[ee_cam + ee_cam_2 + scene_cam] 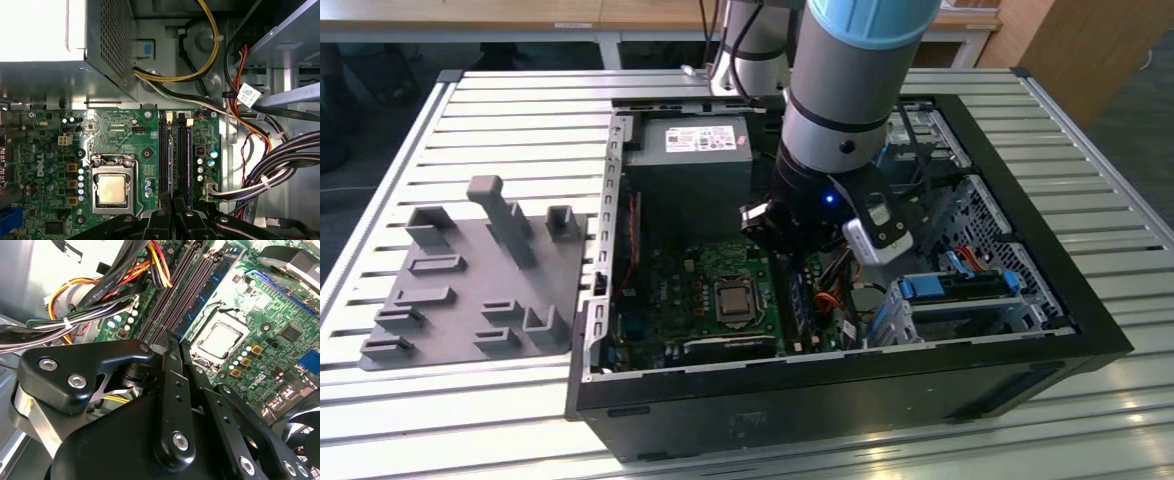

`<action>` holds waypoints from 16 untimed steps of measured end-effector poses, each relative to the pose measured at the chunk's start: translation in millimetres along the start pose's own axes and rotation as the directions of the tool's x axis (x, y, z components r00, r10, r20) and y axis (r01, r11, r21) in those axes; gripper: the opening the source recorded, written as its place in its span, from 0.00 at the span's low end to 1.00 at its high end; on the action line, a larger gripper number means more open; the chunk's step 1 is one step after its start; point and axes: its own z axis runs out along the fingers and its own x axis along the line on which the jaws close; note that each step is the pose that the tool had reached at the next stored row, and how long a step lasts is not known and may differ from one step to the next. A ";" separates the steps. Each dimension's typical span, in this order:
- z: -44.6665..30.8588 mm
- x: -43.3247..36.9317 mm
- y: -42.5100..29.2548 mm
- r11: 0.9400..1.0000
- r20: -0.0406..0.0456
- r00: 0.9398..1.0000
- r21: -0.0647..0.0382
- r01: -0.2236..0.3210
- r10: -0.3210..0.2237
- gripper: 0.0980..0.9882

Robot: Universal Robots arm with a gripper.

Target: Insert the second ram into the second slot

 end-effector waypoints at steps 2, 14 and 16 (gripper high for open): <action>0.7 0.0 -0.1 1.000 0.000 1.000 0.000 0.000 0.000 0.04; 12.3 -1.1 0.7 1.000 -0.002 1.000 0.000 0.000 0.000 0.04; 13.9 -2.0 1.6 1.000 -0.002 1.000 0.000 0.000 0.000 0.04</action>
